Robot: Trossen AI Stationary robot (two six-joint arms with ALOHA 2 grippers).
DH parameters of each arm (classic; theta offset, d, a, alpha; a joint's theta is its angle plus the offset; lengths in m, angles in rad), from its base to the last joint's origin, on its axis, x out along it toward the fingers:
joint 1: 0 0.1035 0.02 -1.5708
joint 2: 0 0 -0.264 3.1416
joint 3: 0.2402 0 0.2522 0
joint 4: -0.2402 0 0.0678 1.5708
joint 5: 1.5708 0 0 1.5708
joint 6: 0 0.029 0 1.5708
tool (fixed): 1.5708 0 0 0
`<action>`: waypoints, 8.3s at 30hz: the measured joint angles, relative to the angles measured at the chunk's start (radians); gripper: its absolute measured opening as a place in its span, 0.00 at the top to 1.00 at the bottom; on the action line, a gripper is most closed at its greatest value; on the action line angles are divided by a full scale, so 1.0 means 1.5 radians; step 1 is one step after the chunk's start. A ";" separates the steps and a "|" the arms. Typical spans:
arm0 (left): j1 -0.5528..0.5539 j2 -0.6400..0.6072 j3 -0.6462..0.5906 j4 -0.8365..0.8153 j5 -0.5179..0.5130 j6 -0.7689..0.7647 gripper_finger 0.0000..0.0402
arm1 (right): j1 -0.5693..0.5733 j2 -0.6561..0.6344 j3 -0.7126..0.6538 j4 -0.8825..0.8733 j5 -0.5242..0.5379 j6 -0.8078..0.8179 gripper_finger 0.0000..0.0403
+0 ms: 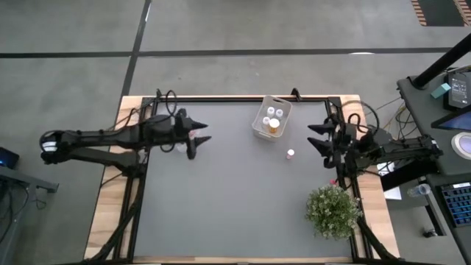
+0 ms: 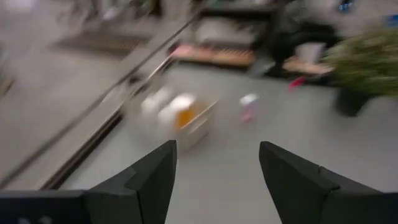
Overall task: Pick and place medicine bottles into bin by pill shape (circle, oval)
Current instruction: Put the violet pill bottle into the transparent bin
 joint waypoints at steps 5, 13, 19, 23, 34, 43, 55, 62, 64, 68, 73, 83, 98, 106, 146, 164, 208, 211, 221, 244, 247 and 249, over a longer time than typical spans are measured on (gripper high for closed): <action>-0.047 -0.010 -0.011 0.061 0.018 0.070 0.47 | 0.000 0.063 0.036 -0.076 -0.030 0.251 0.46; -0.049 -0.002 -0.011 0.094 0.014 0.113 0.47 | -0.017 0.237 0.237 -0.441 -0.023 0.418 0.46; -0.049 -0.006 -0.006 0.095 0.014 0.113 0.47 | -0.052 0.379 0.379 -0.759 0.006 0.513 0.46; -0.049 -0.011 -0.006 0.095 0.014 0.125 0.47 | -0.087 0.463 0.416 -0.890 -0.012 0.537 0.46; -0.049 -0.018 -0.008 0.095 0.014 0.125 0.47 | -0.112 0.579 0.418 -0.886 -0.037 0.487 0.46; -0.049 -0.019 -0.009 0.095 0.014 0.125 0.47 | -0.129 0.624 0.416 -0.853 -0.037 0.442 0.46; -0.049 -0.019 -0.010 0.095 0.014 0.125 0.47 | -0.154 0.687 0.412 -0.826 -0.062 0.389 0.46; -0.049 -0.019 -0.011 0.094 0.012 0.125 0.47 | -0.154 0.736 0.412 -0.821 -0.083 0.356 0.46; -0.049 -0.019 -0.011 0.094 0.012 0.125 0.47 | -0.154 0.746 0.412 -0.817 -0.084 0.350 0.46; -0.049 -0.019 -0.011 0.094 0.012 0.125 0.47 | -0.154 0.752 0.412 -0.814 -0.085 0.346 0.46; -0.049 -0.019 -0.011 0.094 0.012 0.125 0.47 | -0.154 0.747 0.412 -0.809 -0.085 0.347 0.49; -0.049 -0.018 -0.011 0.094 0.012 0.125 0.47 | -0.154 0.746 0.412 -0.807 -0.088 0.350 0.69; -0.049 -0.018 -0.011 0.095 0.007 0.125 0.47 | -0.097 0.764 0.546 -0.805 -0.135 0.389 0.70; -0.049 -0.018 -0.011 0.094 0.007 0.125 0.47 | -0.057 0.911 0.721 -0.835 -0.136 0.277 0.71; -0.049 -0.018 -0.011 0.088 0.007 0.125 0.47 | -0.076 1.125 0.969 -0.856 -0.134 0.069 0.53; -0.055 0.013 -0.012 0.058 0.012 0.060 0.47 | -0.038 0.903 0.848 -0.844 -0.042 0.087 0.54; -0.089 0.626 0.338 -0.100 -0.002 0.059 0.28 | -0.012 0.265 0.127 -0.116 -0.034 -0.122 0.55; -0.089 0.633 0.338 -0.098 -0.006 0.060 0.29 | -0.012 0.266 0.127 -0.116 -0.034 -0.123 0.55; -0.089 0.633 0.334 -0.102 -0.010 0.061 0.47 | -0.012 0.267 0.127 -0.115 -0.034 -0.123 0.55; -0.082 0.565 0.332 -0.164 -0.029 0.055 0.74 | -0.012 0.267 0.126 -0.131 -0.029 -0.121 0.55; -0.063 0.515 0.329 -0.216 -0.075 0.055 0.74 | -0.012 0.267 0.126 -0.131 -0.029 -0.121 0.55; -0.040 0.482 0.326 -0.260 -0.103 0.052 0.74 | -0.012 0.267 0.126 -0.133 -0.029 -0.121 0.55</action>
